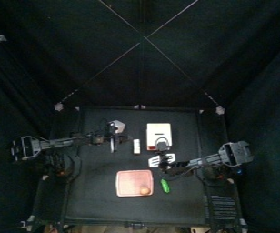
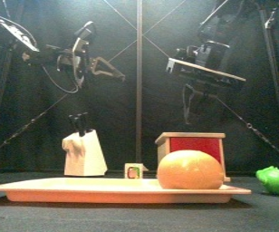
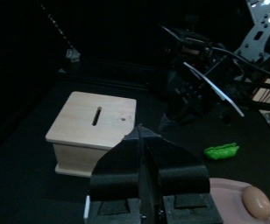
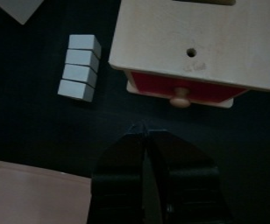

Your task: Close drawer

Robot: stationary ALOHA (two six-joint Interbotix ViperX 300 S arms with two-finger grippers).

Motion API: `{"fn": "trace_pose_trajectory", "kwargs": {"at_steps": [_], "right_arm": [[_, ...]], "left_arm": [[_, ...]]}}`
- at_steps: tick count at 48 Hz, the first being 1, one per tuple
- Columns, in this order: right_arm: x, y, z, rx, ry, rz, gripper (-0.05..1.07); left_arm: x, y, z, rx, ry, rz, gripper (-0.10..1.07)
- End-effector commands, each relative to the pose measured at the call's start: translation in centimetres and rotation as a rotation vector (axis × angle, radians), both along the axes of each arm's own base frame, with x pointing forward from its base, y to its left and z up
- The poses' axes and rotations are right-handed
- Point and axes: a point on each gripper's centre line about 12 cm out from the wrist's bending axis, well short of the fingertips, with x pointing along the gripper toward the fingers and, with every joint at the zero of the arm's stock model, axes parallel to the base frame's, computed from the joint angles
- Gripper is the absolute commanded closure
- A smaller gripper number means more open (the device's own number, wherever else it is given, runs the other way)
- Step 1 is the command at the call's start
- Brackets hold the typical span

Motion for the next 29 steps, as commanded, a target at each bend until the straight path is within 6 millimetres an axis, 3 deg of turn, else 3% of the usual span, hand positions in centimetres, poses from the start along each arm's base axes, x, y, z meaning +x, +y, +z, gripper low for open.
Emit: {"fn": "trace_pose_trajectory", "kwargs": {"at_steps": [1,16,29], "right_arm": [[0.4,-0.1,2.4,-0.017,-0.073,0.005,0.82],[0.6,-0.5,3.7,-0.099,-0.089,0.019,0.82],[-0.6,-0.1,4.5,-0.151,-0.045,-0.033,0.81]], "left_arm": [[-0.2,0.0,0.8,0.011,-0.025,0.000,0.61],[-1.2,0.0,1.0,-0.041,-0.068,0.032,0.61],[-4.6,-0.7,0.0,-0.082,-0.181,0.071,0.64]]}}
